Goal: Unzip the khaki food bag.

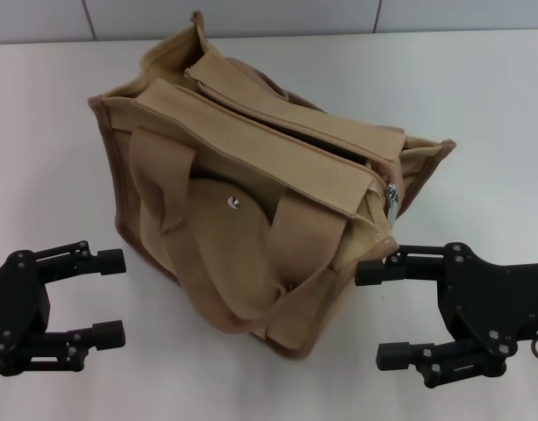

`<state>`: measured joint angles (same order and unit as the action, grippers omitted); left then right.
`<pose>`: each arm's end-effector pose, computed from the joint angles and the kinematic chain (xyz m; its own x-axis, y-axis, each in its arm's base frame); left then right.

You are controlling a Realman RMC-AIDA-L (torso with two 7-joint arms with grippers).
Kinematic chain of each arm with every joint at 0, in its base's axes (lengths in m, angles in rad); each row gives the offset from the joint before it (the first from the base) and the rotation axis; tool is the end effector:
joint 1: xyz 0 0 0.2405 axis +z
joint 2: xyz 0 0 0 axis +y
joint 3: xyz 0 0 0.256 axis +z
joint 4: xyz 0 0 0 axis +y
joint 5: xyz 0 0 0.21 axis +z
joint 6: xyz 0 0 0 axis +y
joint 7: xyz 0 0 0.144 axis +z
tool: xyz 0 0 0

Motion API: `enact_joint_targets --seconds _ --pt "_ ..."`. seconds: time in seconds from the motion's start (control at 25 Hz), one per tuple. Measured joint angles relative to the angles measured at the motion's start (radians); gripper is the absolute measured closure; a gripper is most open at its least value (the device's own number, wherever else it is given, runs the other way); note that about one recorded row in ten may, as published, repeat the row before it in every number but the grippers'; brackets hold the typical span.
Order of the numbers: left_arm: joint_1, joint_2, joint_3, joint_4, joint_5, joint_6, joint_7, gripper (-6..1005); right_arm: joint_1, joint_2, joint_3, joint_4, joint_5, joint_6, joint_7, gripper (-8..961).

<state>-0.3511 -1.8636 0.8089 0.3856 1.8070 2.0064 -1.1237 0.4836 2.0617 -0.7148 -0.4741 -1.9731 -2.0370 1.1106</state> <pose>-0.3081 0.2276 0.0538 0.6955 0.3128 0.6469 0.3268 -0.9395 0.1029 0.2450 0.2456 -0.0060 0.6952 -0.2379 -0.6783 -0.1325 -0.9699 0.2043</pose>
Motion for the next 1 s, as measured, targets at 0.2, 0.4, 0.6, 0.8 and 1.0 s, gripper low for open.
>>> enact_joint_targets --seconds 0.2,0.4,0.6,0.8,1.0 --pt "-0.002 0.0 0.0 0.001 0.0 0.0 0.0 153 0.001 0.0 0.0 0.002 -0.001 0.009 0.0 148" --pt "-0.002 -0.002 -0.001 0.001 0.0 0.0 -0.001 153 0.0 0.0 0.0 0.004 -0.001 0.015 0.0 148" --pt "-0.001 -0.007 -0.001 0.001 0.0 -0.002 -0.001 153 0.0 0.001 0.0 0.005 -0.001 0.016 0.0 148" --pt "0.003 -0.011 -0.004 0.001 0.0 -0.004 -0.001 153 -0.001 0.001 0.0 0.005 -0.001 0.017 0.0 149" --pt "0.007 -0.012 -0.008 -0.001 -0.006 -0.004 -0.001 153 -0.004 0.002 0.0 0.004 -0.001 0.017 0.0 149"
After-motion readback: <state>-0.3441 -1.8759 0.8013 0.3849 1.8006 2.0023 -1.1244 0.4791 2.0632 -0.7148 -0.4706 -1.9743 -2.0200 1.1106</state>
